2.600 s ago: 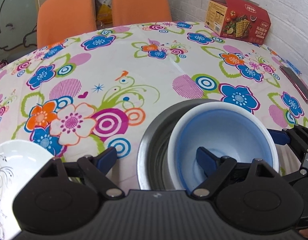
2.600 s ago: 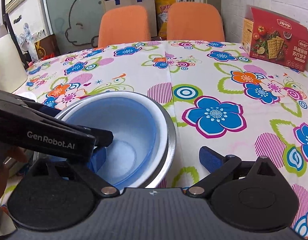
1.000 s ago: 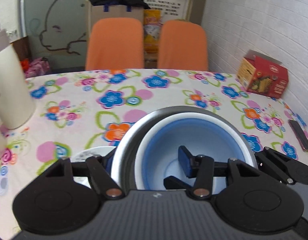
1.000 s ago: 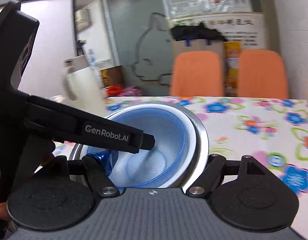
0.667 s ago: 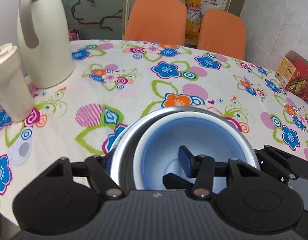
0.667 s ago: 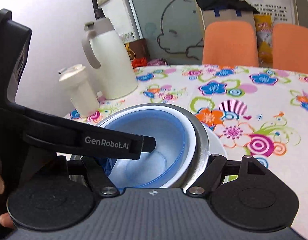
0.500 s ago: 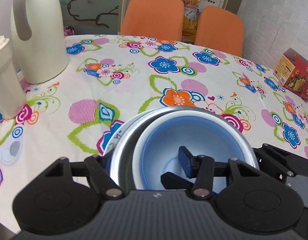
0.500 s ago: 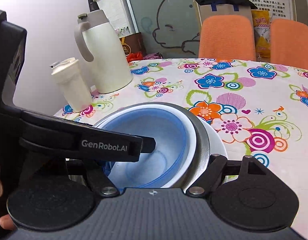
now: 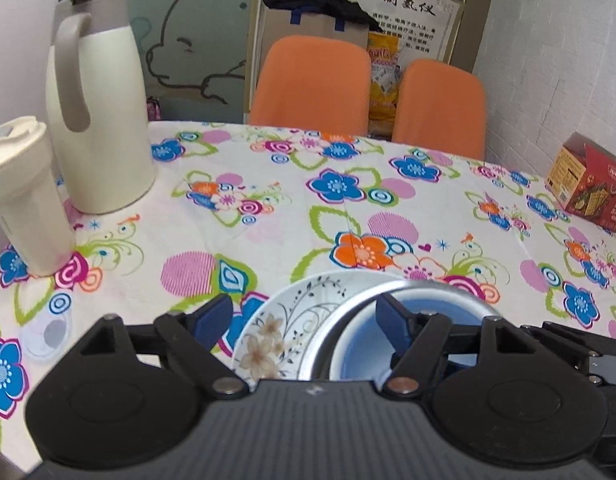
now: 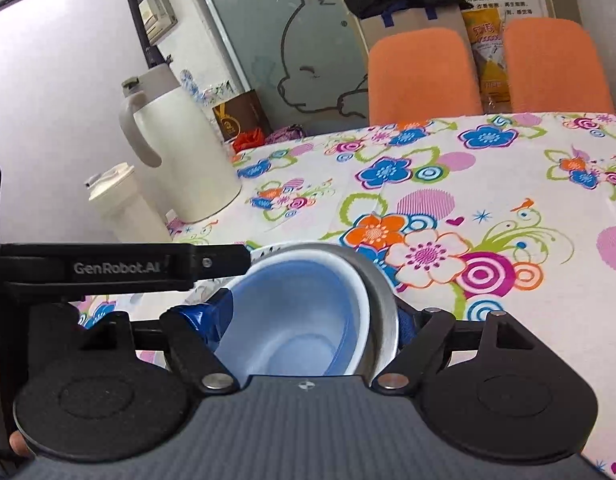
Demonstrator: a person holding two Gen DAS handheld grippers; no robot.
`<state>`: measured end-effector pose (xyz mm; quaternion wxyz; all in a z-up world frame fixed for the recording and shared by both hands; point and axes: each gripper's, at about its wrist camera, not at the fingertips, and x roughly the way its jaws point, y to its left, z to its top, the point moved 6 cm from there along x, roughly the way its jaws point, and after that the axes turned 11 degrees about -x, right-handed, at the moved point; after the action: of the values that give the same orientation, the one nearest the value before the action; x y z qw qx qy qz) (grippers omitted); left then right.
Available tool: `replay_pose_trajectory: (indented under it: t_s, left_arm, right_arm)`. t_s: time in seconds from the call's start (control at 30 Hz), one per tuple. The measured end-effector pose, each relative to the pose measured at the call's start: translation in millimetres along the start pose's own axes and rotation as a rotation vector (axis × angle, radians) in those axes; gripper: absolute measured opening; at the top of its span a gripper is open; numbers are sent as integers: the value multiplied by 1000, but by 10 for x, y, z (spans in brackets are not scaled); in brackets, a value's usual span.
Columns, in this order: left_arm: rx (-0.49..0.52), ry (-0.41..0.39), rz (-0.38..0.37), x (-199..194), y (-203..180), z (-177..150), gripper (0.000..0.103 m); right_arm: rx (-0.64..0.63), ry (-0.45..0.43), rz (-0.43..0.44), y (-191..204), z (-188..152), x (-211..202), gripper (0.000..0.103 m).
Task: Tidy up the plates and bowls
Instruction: 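Lift the nested bowls with both tools and carry them over the plate stack, then lower the nested bowls onto the plate stack and open both tools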
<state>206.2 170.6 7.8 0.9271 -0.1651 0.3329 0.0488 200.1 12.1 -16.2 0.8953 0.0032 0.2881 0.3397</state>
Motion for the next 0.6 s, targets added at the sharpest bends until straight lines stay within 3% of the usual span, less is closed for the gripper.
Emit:
replay_pose_trajectory:
  t_s: [0.3,0.47,0.6]
  left_arm:
    - [-2,1,10,-31,-64,-13,71]
    - [0,-24,6,-114,-77,3,71]
    - [3,-45,11,-160,-142,7,71]
  right_arm:
    - [2,27,30,36,15,174,68]
    - [-84,-20,-39,15,92,33,67]
    - [-49,-80,-92,-186,94,-235,67]
